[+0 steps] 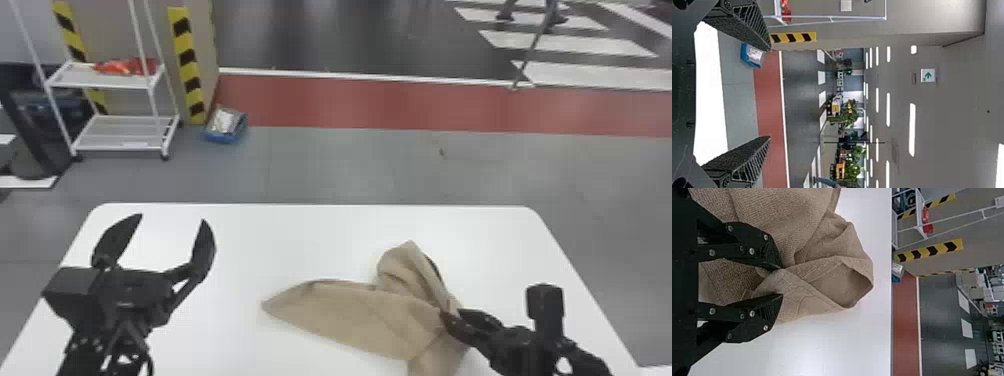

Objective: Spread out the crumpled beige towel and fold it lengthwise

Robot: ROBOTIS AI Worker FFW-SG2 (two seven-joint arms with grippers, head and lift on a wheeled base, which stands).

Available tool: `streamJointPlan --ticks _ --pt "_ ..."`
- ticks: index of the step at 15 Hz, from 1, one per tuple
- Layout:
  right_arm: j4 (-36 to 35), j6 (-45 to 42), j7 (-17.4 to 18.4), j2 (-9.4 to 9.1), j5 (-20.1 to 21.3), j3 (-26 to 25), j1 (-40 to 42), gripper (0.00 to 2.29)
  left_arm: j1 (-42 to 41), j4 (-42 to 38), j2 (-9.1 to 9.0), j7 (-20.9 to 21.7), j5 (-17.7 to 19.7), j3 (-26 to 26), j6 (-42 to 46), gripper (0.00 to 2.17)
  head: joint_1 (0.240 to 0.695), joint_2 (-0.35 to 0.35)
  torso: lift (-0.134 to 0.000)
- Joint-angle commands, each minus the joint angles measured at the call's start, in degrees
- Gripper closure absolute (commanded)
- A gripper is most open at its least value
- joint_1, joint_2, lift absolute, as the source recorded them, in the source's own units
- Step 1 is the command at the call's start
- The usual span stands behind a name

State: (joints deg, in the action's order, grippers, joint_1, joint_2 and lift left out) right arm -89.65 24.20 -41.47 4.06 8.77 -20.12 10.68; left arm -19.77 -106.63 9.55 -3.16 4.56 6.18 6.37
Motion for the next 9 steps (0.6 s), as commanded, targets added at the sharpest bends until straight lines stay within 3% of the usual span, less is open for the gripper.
streamJointPlan --ticks 1,8,9 --pt "-0.3 -0.2 -0.1 -0.02 -0.2 -1.8 -0.1 0.77 0.0 -0.2 -0.06 0.0 -0.1 0.3 0.0 0.09 0.695 -0.134 0.000" --pt "0.4 -0.7 -0.6 0.95 -1.7 -8.8 -0.7 0.80 -0.3 -0.4 -0.14 0.3 -0.2 0.7 0.0 0.09 0.695 -0.215 0.000" --pt "0.7 -0.7 -0.8 1.30 -1.7 -8.9 -0.7 0.95 -0.3 -0.4 -0.14 0.3 -0.3 0.9 0.0 0.09 0.695 -0.226 0.000"
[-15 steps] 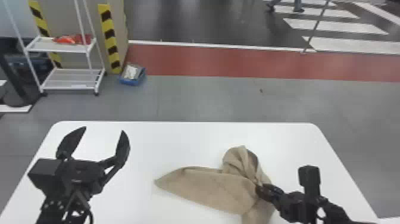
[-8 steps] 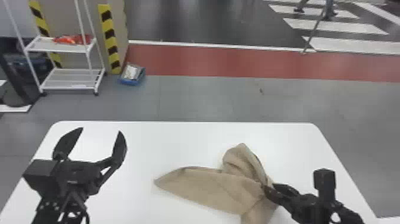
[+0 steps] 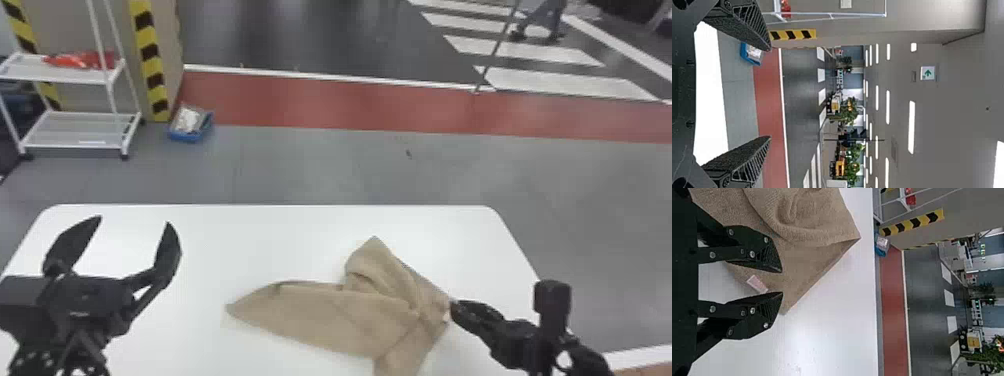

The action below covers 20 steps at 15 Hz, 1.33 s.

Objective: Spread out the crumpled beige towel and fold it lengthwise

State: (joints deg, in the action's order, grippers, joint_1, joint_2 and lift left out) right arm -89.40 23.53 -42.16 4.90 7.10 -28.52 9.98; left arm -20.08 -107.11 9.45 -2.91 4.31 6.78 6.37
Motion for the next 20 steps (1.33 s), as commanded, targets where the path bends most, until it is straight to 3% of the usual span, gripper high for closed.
streamJointPlan --ticks 1,8,13,15,20 --pt "0.6 0.0 -0.4 0.55 0.2 -0.5 0.0 1.02 0.1 0.1 -0.05 0.0 -0.1 0.6 0.0 0.09 0.695 -0.235 0.000" --pt "0.8 -4.6 -0.8 -0.07 -2.7 -3.7 2.4 1.01 -0.4 0.9 0.22 0.4 -1.8 3.1 0.0 0.09 0.695 -0.279 0.000" --pt "0.2 -7.6 -0.8 -0.86 -2.9 -5.8 5.1 1.00 -0.3 2.2 0.57 5.5 -2.4 8.0 -0.7 0.09 0.695 -0.350 0.000" --pt "0.0 -9.0 -0.8 -1.38 -2.9 -5.7 5.7 0.77 1.0 5.1 0.48 6.9 -2.6 9.6 -3.0 0.09 0.695 -0.350 0.000" --pt "-0.1 -11.1 -0.8 -1.65 -2.9 -3.2 5.9 0.77 9.0 16.7 -0.66 9.3 0.3 11.0 -9.8 0.09 0.695 -0.350 0.000"
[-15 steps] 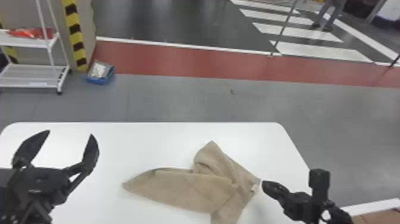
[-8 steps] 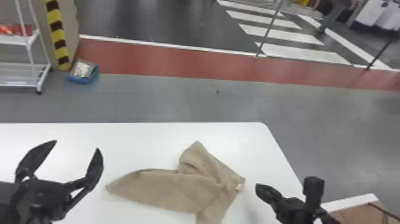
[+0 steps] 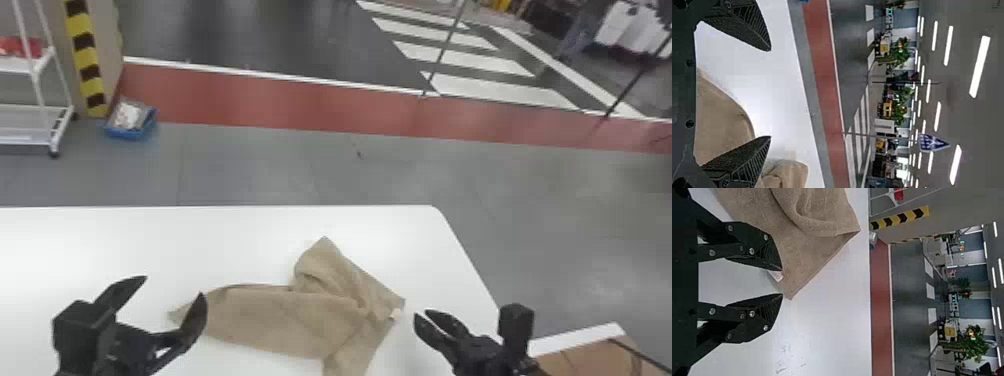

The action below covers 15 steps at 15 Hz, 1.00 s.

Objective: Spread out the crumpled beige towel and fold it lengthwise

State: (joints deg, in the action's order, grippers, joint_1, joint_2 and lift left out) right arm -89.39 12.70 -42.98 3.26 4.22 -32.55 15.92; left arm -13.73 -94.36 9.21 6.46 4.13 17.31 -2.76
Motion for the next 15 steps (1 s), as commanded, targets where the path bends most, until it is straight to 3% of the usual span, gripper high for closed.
streamJointPlan --ticks 1,5,7,11,14,15 --pt "-0.3 -0.3 0.0 -0.09 0.0 1.0 0.1 0.77 5.1 7.3 -0.78 0.0 0.4 1.2 -1.4 0.09 0.695 -0.350 0.000" --pt "-0.3 -1.0 0.0 -0.09 0.0 1.3 0.0 0.77 10.3 13.8 -1.39 2.5 0.4 1.2 -10.9 0.36 0.695 -0.350 0.000" --pt "-0.3 -1.0 0.0 -0.09 0.1 1.6 -0.4 0.77 11.2 13.8 -1.48 3.5 -0.3 1.0 -16.7 0.36 0.695 -0.350 0.000" --pt "-0.3 -1.0 0.4 -0.18 0.6 3.1 -1.3 0.77 12.0 14.2 -1.48 4.9 0.0 0.3 -19.2 0.42 0.695 -0.350 0.000" --pt "-0.3 -0.6 0.5 -0.09 0.9 3.4 -1.7 0.77 12.3 15.1 -1.48 5.1 0.4 0.1 -19.5 0.65 0.695 -0.350 0.000" --pt "-0.3 -0.6 0.6 -0.18 1.0 3.3 -1.7 0.77 12.2 15.0 -1.48 5.6 0.4 0.1 -19.7 0.82 0.695 -0.350 0.000"
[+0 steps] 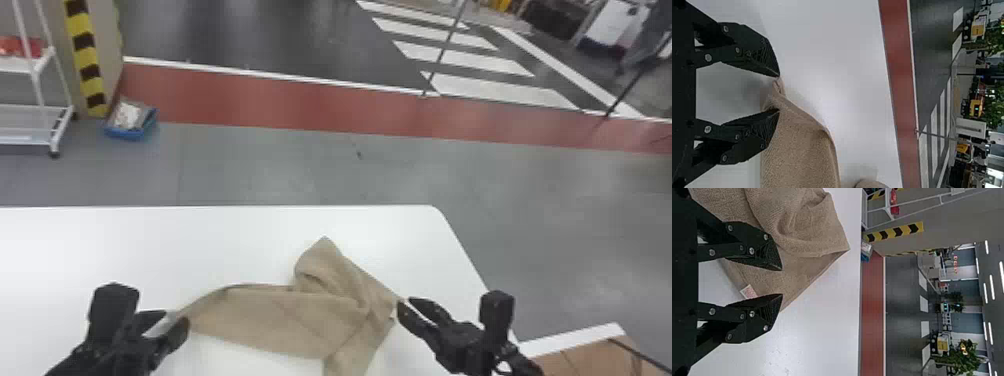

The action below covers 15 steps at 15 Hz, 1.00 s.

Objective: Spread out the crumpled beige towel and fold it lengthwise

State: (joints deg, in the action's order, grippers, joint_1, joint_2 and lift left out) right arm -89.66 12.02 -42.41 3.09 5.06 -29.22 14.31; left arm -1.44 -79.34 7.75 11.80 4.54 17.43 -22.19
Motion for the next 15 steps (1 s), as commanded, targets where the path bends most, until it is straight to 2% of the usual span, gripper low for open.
streamJointPlan --ticks 1,3,6,7,8,12,15 --pt "0.0 0.1 0.2 -0.01 0.0 -0.1 -0.1 0.77 -0.2 -0.3 -0.02 0.2 0.1 -0.2 -0.3 1.03 0.695 -0.350 0.000" --pt "-0.1 -0.1 0.2 -0.01 0.0 -0.1 0.0 0.77 -1.7 -2.5 0.07 0.2 0.5 -1.3 -0.3 1.44 0.695 -0.350 0.000" --pt "-0.8 -0.1 0.5 -0.36 0.0 0.9 0.0 0.72 -5.8 -10.3 0.51 1.0 0.6 -3.3 -1.5 1.45 0.695 -0.350 0.000" --pt "-0.8 -0.1 0.8 -0.36 0.0 1.4 0.0 0.38 -7.2 -12.9 0.59 1.3 0.9 -4.1 -1.5 1.45 0.695 -0.349 0.000" --pt "-0.8 -0.1 0.8 -0.36 0.0 1.6 0.0 0.25 -8.1 -14.8 0.59 1.4 1.0 -4.4 -1.5 1.45 0.695 -0.345 0.000" --pt "-0.6 -1.0 0.7 -0.98 -0.4 5.8 1.3 0.25 -9.3 -16.5 0.68 1.7 1.3 -4.8 -1.5 1.45 0.695 -0.317 0.000" --pt "1.9 -4.2 1.6 -1.50 1.4 6.6 1.7 0.25 -9.9 -17.8 0.68 1.8 1.3 -4.6 -1.5 1.45 0.695 -0.287 0.000"
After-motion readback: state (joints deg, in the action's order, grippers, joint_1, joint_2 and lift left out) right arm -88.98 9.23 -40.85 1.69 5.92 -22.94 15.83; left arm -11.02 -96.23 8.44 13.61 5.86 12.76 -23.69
